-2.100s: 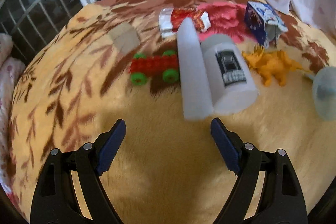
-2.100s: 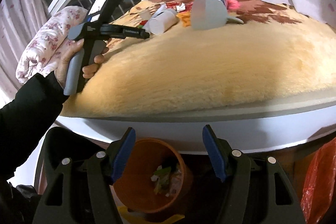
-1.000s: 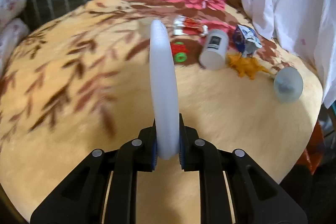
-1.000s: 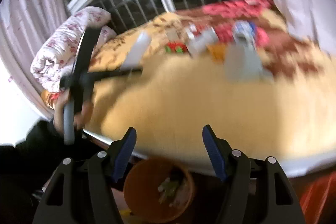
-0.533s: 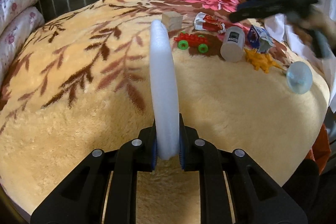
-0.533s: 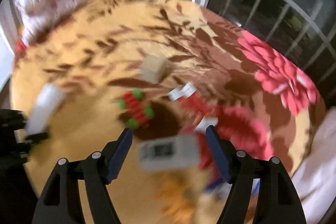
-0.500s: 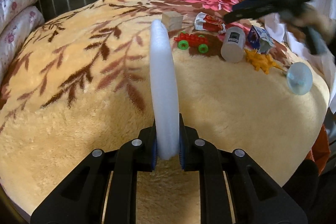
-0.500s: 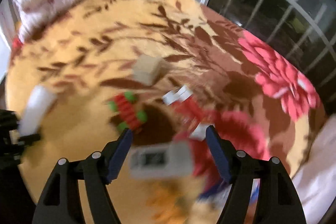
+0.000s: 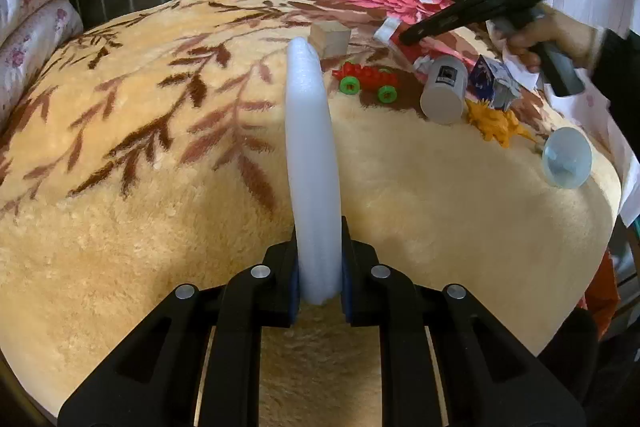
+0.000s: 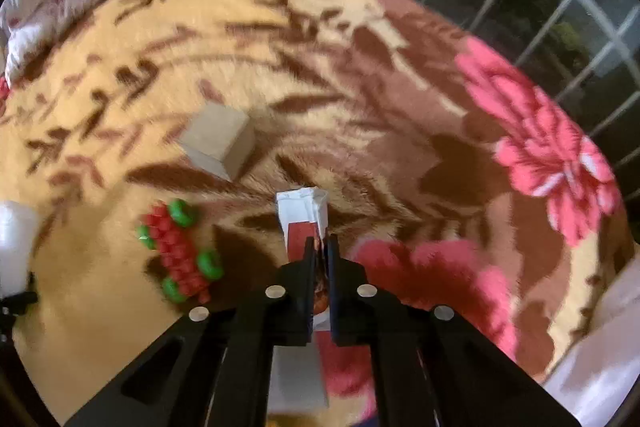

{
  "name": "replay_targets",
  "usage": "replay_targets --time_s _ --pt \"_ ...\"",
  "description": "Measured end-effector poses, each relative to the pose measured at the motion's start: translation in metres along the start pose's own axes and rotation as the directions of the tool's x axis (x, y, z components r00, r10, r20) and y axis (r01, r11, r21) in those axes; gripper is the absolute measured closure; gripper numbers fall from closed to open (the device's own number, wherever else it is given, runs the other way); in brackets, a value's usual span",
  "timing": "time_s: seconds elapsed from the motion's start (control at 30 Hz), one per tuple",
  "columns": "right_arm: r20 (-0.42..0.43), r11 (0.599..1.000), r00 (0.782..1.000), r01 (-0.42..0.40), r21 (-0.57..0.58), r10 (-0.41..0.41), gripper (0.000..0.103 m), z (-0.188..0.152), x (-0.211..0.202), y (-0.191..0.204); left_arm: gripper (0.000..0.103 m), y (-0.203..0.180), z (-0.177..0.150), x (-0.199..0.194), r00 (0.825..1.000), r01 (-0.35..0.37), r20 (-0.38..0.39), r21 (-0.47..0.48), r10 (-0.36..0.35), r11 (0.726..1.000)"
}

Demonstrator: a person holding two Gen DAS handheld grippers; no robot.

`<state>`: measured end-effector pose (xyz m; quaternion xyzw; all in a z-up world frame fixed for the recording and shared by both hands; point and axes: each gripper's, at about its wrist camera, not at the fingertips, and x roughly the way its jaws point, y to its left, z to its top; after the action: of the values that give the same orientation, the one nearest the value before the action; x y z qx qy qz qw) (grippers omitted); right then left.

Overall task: Collect trash
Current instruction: 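Grasp the white foam tube with the left tool while the right tool grasps the red-white carton, then lower both held items into the orange bucket and open both tools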

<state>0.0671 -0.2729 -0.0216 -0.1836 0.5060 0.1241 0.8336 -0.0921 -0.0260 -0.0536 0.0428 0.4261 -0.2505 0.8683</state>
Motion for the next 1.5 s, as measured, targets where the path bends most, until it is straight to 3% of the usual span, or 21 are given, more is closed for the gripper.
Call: replay_targets --time_s 0.13,0.3,0.53,0.67,0.83,0.93,1.07,1.17,1.27,1.37,1.5 --pt "0.107 0.997 0.994 -0.016 0.07 0.009 0.099 -0.008 -0.057 0.007 0.088 0.003 0.006 -0.004 1.0 0.006 0.007 -0.013 -0.006 1.0" --pt "0.267 0.983 0.962 -0.098 0.155 0.054 0.099 -0.052 -0.131 0.039 0.089 0.0 0.006 -0.037 0.998 0.042 0.047 -0.032 -0.041 0.999" --pt "0.399 0.937 0.913 -0.21 0.28 0.086 0.099 -0.165 -0.197 0.125 0.089 -0.023 -0.028 -0.103 0.991 0.083 0.098 0.049 -0.087 0.995" --pt "0.414 0.899 0.907 -0.24 0.367 0.073 0.098 -0.227 -0.206 0.162 0.088 -0.027 -0.056 -0.122 0.987 0.141 0.078 0.028 -0.143 0.99" --pt "0.397 0.868 0.915 -0.247 0.431 0.064 0.098 -0.287 -0.2 0.203 0.088 -0.039 -0.1 -0.129 0.988 0.152 0.009 0.032 -0.152 0.988" --pt "0.37 0.834 0.923 -0.286 0.473 0.107 0.098 -0.314 -0.184 0.218 0.088 -0.046 -0.13 -0.123 0.99 0.136 -0.048 0.048 -0.133 0.99" --pt "0.285 0.826 0.949 -0.268 0.497 0.136 0.097 -0.336 -0.151 0.24 0.088 -0.052 -0.163 -0.1 0.983 0.118 -0.149 0.068 -0.107 0.991" --pt "0.219 0.821 0.96 -0.264 0.507 0.173 0.097 -0.346 -0.119 0.255 0.088 -0.05 -0.185 -0.073 0.97 0.088 -0.231 0.063 -0.071 0.994" --pt "0.137 0.807 0.966 -0.257 0.532 0.218 0.097 -0.356 -0.078 0.271 0.088 -0.045 -0.21 -0.039 0.941 0.076 -0.333 0.051 -0.055 0.996" --pt "0.085 0.781 0.959 -0.269 0.564 0.269 0.097 -0.363 -0.048 0.279 0.088 -0.042 -0.224 -0.014 0.908 0.076 -0.415 0.045 -0.05 0.996" --pt "0.05 0.777 0.958 -0.258 0.574 0.281 0.097 -0.36 -0.03 0.28 0.088 -0.04 -0.227 0.0 0.893 0.075 -0.448 0.057 -0.042 0.996"
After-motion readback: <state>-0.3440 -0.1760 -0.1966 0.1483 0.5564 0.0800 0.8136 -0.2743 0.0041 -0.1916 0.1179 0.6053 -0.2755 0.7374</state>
